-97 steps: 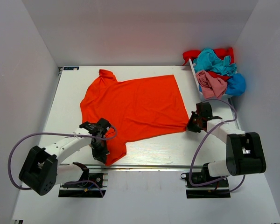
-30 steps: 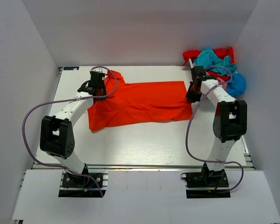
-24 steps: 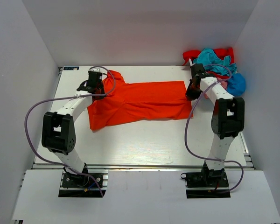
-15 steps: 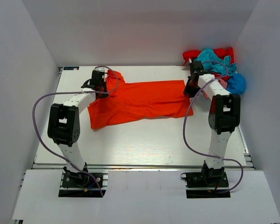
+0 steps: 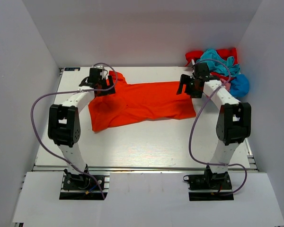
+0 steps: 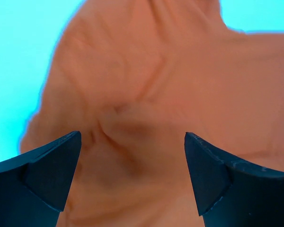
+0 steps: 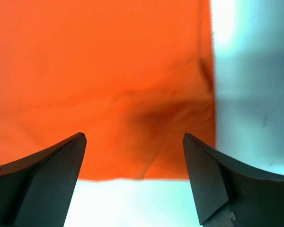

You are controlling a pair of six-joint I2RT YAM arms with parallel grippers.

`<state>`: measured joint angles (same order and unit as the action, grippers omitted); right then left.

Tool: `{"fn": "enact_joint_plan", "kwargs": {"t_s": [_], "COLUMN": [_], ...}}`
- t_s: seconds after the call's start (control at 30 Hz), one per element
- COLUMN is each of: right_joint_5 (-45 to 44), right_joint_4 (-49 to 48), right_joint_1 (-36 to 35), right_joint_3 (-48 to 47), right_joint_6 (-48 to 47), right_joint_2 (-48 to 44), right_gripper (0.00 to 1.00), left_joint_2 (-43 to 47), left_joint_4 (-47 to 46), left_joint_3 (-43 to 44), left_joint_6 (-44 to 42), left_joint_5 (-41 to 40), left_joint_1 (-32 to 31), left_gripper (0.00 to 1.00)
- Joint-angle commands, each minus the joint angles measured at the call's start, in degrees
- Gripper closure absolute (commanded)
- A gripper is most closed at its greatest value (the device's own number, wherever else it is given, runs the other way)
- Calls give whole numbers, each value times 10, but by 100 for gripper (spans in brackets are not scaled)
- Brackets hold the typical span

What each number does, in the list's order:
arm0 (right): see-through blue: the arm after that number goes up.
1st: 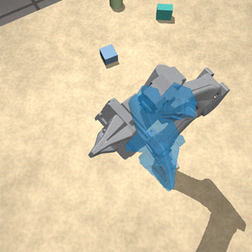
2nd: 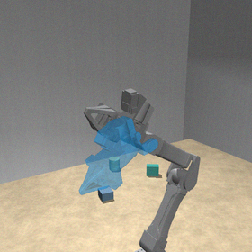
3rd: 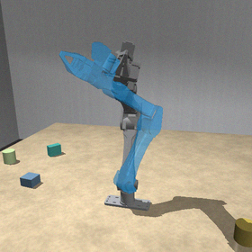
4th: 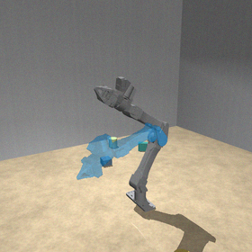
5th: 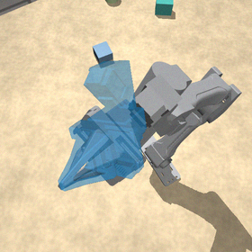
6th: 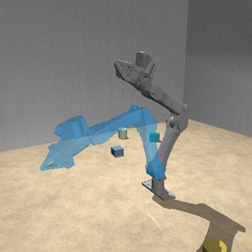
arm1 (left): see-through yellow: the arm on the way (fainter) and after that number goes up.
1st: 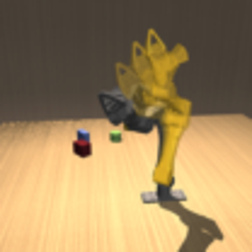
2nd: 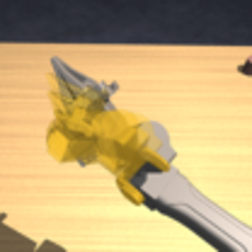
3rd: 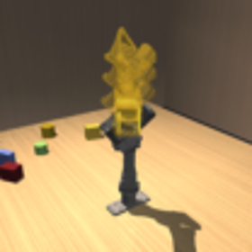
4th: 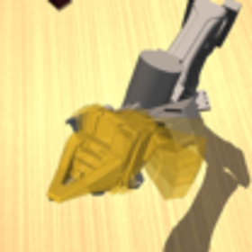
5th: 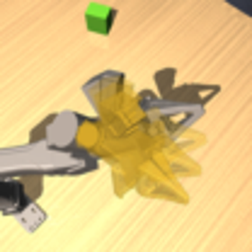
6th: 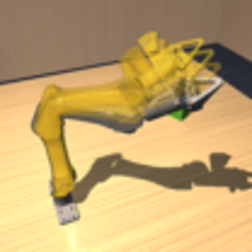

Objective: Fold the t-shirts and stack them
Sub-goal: Fold the flattened tshirt in 1/3 of the way

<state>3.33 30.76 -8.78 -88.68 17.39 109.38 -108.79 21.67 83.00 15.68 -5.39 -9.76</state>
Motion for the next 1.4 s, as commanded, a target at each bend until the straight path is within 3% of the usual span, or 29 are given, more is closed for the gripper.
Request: {"fn": "enact_joint_plan", "kwargs": {"t_s": [0.0, 0.1, 0.2, 0.47, 0.67, 0.83, 1.1, 1.2, 1.37], "right_joint_5": [47, 61, 74, 41, 69, 113, 86, 104, 120], "right_joint_4": [-54, -65, -73, -66, -73, -75, -30, -33, -32], "right_joint_1": [-10, -12, -12, 9, 44, 43, 40, 39, 32], "right_joint_3": [48, 93, 124, 173, 275, 387, 505, 505, 420], "right_joint_6": [-13, 6, 24, 61, 84, 77, 73, 43, -1], "right_joint_2": [-52, -61, -48, 1, -4, -91, -264, -307, -334], "right_gripper": [10, 10, 10, 10, 11, 11, 11, 11, 10], "left_joint_2": [83, 96, 110, 132, 161, 242, 354, 387, 410], "left_joint_4": [-14, -43, -67, -23, 10, 22, 86, 91, 63], "left_joint_3": [-72, -150, -222, -332, -390, -434, -487, -499, -421], "left_joint_6": [29, 59, 79, 90, 102, 102, 131, 131, 124], "left_joint_5": [107, 192, 216, 168, 143, 150, 172, 193, 158], "left_joint_1": [-8, -13, -13, -1, -1, -9, -14, -14, -14], "left_gripper": [0, 0, 0, 0, 0, 0, 0, 0, 0]}}
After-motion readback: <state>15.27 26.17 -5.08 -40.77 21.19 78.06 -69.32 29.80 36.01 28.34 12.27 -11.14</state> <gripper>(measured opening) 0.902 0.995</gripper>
